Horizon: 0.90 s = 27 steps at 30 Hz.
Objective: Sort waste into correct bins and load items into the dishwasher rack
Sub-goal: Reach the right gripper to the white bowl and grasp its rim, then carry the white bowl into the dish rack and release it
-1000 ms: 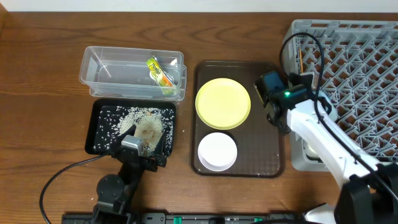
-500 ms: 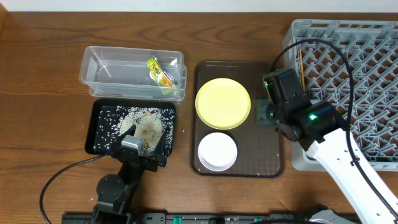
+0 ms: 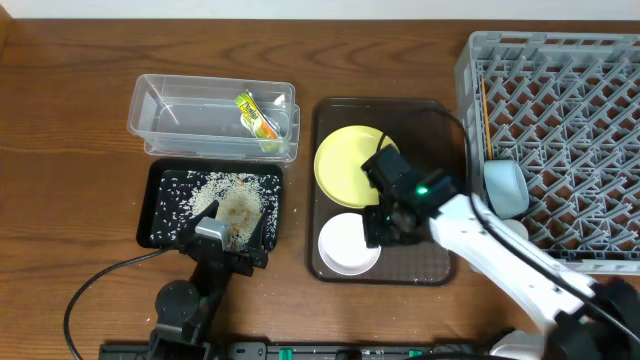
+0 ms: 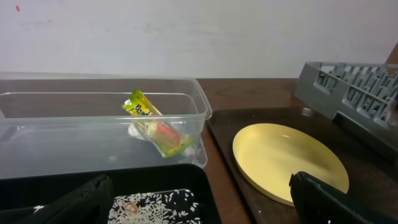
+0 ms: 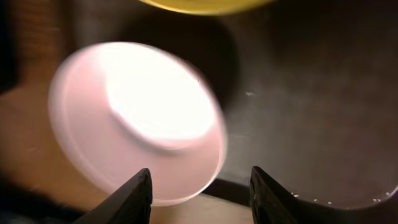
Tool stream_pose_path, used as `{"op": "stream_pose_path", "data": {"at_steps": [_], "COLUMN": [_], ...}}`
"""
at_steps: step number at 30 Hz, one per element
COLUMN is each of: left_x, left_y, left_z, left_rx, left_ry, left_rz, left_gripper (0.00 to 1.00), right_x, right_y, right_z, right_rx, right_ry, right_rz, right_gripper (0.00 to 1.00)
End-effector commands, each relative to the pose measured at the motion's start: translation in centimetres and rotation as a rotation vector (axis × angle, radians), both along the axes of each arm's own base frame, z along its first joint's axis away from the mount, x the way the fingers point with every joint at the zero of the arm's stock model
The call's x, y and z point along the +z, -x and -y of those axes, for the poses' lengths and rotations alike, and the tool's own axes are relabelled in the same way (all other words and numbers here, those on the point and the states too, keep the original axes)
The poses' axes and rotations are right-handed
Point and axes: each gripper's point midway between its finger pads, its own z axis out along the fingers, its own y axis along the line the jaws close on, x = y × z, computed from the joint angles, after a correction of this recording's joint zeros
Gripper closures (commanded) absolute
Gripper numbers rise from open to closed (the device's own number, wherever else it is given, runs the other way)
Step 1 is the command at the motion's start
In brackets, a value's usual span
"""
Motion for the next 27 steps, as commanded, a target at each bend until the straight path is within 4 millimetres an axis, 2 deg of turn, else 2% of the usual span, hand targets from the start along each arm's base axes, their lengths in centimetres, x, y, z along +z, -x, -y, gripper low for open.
{"op": "stream_pose_path", "data": {"at_steps": [1, 3, 6, 8, 10, 15, 19, 21, 22, 24, 27], "left_x": [-1.6, -1.6, -1.6, -1.6, -1.6, -1.6, -1.6, -1.6, -1.6, -1.6, -1.6], "left_y": [0.1, 0.1, 0.1, 0.1, 0.1, 0.1, 0.1, 0.1, 0.1, 0.1, 0.1], "left_z": [0.1, 0.1, 0.1, 0.1, 0.1, 0.1, 0.1, 0.1, 0.1, 0.1, 0.1], "left_rx": [-0.008, -0.008, -0.008, -0.008, -0.008, -0.008, -0.008, -0.008, -0.008, -0.008, -0.008], "left_ry": [-0.025, -0.025, -0.025, -0.025, -0.025, -0.025, -0.025, -0.025, -0.025, -0.025, -0.025], "left_rz": [-0.042, -0.042, -0.042, -0.042, -0.042, -0.042, -0.042, -0.042, -0.042, -0.042, -0.042], "left_gripper": [0.08, 0.08, 0.07, 0.08, 0.08, 0.07, 0.08, 0.07, 0.08, 0.08, 0.08], "right_x": [-1.8, -2.7, -3.7, -4.3, -4.6, -3.3, 0.2, 3.1, 4.6, 8.5, 13.7], "right_y": [-0.3, -0.5, -0.2, 0.0, 0.2, -0.9, -3.4, -5.3, -6.3, -8.3, -9.7], "right_z": [0.7, 0.6, 0.4, 0.3, 0.4, 1.0, 2.4, 4.2, 5.3, 8.9, 14.2], "right_rx": [-0.069, -0.062, -0.054, -0.049, -0.047, -0.065, -0.068, -0.072, -0.087, -0.176, -0.338], "right_ry": [0.067, 0.07, 0.08, 0.092, 0.099, 0.073, 0.042, 0.072, 0.104, 0.219, 0.392], "right_rz": [-0.006, -0.011, -0.034, -0.052, -0.061, -0.027, 0.11, 0.252, 0.327, 0.512, 0.743], "right_gripper": [0.53, 0.63, 0.7, 0.79, 0.98, 0.99, 0.99, 0.99, 0.99, 0.99, 0.99]}}
